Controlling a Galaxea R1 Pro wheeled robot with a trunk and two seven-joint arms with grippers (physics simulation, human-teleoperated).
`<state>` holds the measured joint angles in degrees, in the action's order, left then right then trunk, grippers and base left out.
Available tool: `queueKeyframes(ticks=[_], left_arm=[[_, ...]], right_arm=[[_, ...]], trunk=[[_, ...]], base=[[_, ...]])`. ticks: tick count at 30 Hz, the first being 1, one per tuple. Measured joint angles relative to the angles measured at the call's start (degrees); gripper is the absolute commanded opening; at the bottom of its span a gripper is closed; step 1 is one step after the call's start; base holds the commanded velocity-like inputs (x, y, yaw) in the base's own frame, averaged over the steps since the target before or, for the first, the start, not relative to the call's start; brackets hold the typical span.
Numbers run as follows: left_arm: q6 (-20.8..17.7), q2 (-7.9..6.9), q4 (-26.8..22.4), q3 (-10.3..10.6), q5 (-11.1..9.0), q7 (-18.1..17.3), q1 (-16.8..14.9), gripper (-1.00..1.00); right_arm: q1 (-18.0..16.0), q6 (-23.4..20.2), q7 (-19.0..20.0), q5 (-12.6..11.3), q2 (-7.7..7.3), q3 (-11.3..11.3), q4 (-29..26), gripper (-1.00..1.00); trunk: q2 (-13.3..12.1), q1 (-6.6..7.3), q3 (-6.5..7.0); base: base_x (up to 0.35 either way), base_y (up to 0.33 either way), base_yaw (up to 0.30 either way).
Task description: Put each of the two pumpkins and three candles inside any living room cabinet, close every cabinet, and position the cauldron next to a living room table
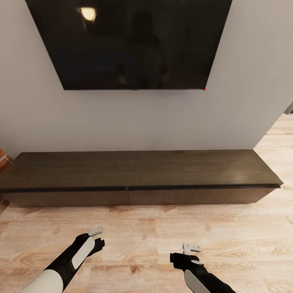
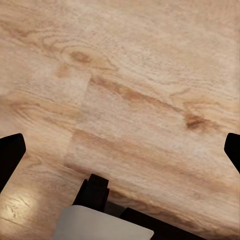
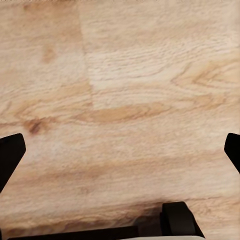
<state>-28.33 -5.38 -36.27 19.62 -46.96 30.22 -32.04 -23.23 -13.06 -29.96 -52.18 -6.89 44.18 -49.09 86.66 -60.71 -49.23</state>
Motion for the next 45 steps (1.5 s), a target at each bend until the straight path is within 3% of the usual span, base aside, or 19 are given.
queueKeyframes(ticks=[13, 19, 24, 28, 31, 34, 36, 38, 40, 41, 45], left_arm=[[0.0, 0.02, 0.0, 0.0, 0.3, 0.0, 0.0, 1.00], [0.0, 0.06, 0.0, 0.2, 0.3, 0.0, 0.0, 1.00], [0.0, -0.71, -0.2, -0.2, 0.3, 0.0, -0.1, 1.00], [0.4, -2.50, -0.5, -0.5, -0.3, -3.1, -0.2, 1.00], [2.1, -4.10, -0.1, -3.4, -0.6, -10.3, -0.3, 1.00], [3.3, -5.41, 1.3, -11.2, -0.5, -18.2, -0.3, 1.00], [3.5, -6.13, 2.2, -14.9, -0.5, -21.5, -0.3, 1.00], [3.6, -7.42, 2.7, -18.7, -0.8, -26.7, -0.3, 1.00], [3.5, -8.16, 2.8, -21.0, -1.3, -30.8, -0.3, 1.00], [3.4, -8.35, 2.8, -21.6, -1.4, -32.1, -0.3, 1.00], [2.9, -9.95, 3.0, -24.6, -1.3, -39.6, -0.3, 1.00]], right_arm=[[0.0, 0.5, 0.0, 0.1, -0.18, -0.1, -2.7, 1.00], [0.7, -0.6, -0.9, -0.2, -1.34, 0.1, -16.9, 1.00], [1.1, -6.3, -6.8, -0.7, -5.16, -0.5, -34.1, 1.00], [1.1, -9.7, -9.2, -0.9, -6.78, -2.3, -38.4, 1.00], [1.1, -10.6, -9.4, -0.9, -7.13, -5.4, -39.2, 1.00], [1.1, -11.3, -8.5, -1.0, -7.21, -8.5, -39.5, 1.00], [1.1, -11.6, -6.5, -1.0, -7.17, -9.5, -39.5, 1.00], [1.1, -11.7, -2.4, -0.9, -7.18, -11.4, -39.6, 1.00], [1.1, -11.8, 1.6, -0.9, -7.19, -13.5, -39.6, 1.00], [1.1, -11.8, 3.1, -0.9, -7.21, -14.3, -39.6, 1.00], [1.1, -13.0, 16.1, -1.7, -7.28, -20.1, -39.5, 1.00]], trunk=[[0.0, 0.00, 0.00], [0.0, 0.00, 0.00], [0.0, 0.00, 0.00], [0.0, 0.00, 0.00], [0.0, 0.00, 0.00], [0.0, 0.00, 0.00], [0.0, 0.00, 0.00], [0.0, 0.00, 0.00], [0.0, 0.00, 0.00], [0.0, 0.00, 0.00], [0.0, 0.00, 0.00]], base=[[0.000, 0.000, 0.000], [0.000, 0.000, 0.000], [0.000, 0.000, 0.000], [0.000, 0.000, 0.000], [0.000, 0.000, 0.000], [0.000, 0.000, 0.000], [0.000, 0.000, 0.000], [0.000, 0.000, 0.000], [0.000, 0.000, 0.000], [0.000, 0.000, 0.000], [0.000, 0.000, 0.000]])
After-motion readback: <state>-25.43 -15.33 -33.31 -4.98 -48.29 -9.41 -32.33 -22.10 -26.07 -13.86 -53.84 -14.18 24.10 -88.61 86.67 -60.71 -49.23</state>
